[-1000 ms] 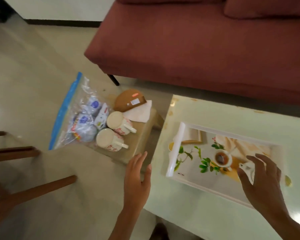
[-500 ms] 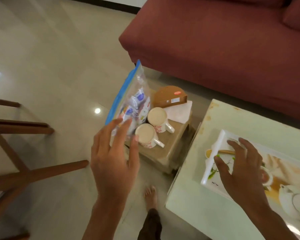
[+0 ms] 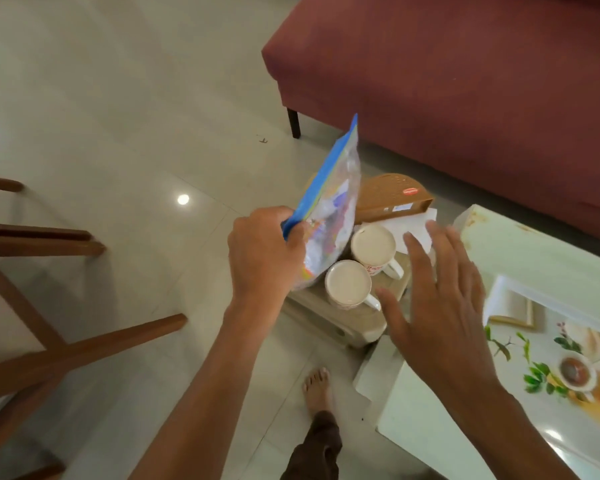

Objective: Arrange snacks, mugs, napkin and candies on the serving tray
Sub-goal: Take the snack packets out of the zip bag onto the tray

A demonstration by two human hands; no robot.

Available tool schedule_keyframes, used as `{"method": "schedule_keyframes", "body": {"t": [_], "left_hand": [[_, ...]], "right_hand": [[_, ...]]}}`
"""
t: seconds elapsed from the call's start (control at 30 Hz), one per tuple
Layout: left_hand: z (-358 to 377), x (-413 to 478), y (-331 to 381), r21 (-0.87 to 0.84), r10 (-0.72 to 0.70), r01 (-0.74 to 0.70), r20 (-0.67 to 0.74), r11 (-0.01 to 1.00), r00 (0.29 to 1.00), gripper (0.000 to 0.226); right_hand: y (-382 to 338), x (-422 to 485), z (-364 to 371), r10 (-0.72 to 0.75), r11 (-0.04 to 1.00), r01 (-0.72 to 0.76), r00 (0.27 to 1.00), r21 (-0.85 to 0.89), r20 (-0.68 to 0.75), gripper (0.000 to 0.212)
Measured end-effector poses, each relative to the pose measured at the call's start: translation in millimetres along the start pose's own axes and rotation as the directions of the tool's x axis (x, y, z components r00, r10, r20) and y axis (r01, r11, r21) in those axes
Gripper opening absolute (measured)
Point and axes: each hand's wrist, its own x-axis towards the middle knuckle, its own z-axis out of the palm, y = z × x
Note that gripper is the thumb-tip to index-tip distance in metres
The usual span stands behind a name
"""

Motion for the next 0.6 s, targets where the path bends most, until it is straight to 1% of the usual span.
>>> {"method": "schedule_keyframes", "body": {"t": [0.1,0.17,0.23,0.3,0.37,0.47,0.53,0.6], "left_hand": [[-23.3,10.0,7.9,-0.014,0.021,-0.022,-0.097,1.000,0.995,0.028],[-45.3,14.2,15.0,-0.047,0.050,-0.058,-0.164,0.997,0.985,0.025],[-69.4,12.3,28.2,-0.173,0.079,-0.105,-0.149,0.979,0.986,0.019],[-87.9,0.6,49.4,-0.288,0.118,-0.138,-0.088,0.948,0.989,0.017],[-95.3,-16.2,75.0,-0.362,0.151,-0.150,-0.025,0.920,0.988,0.014],[-86.7,-43.3,112.2,-0.474,0.189,-0.149,0.036,0.868,0.981,0.017],[-71.6,-61.2,132.1,-0.524,0.195,-0.127,0.076,0.842,0.978,0.019],[-48.5,-82.0,151.0,-0.572,0.186,-0.062,0.161,0.818,0.969,0.018]], "right_hand": [[-18.1,7.0,-11.1,-0.036,0.999,0.037,0.999,-0.016,0.011,0.070],[-28.1,8.7,-20.3,-0.059,0.998,0.058,0.998,0.015,0.012,0.069],[-35.9,6.4,-30.9,-0.073,0.990,0.073,0.997,0.119,-0.009,0.066],[-42.2,0.3,-44.2,-0.065,0.954,0.077,0.997,0.291,-0.050,0.061],[-46.2,-8.4,-61.1,-0.005,0.884,0.042,0.997,0.466,-0.082,0.057],[-40.7,-26.4,-87.9,0.114,0.756,-0.009,0.987,0.654,-0.117,0.052],[-29.5,-39.1,-103.2,0.183,0.635,-0.040,0.978,0.771,-0.100,0.046],[-10.8,-53.0,-118.0,0.258,0.500,-0.087,0.965,0.862,-0.052,0.045]]}}
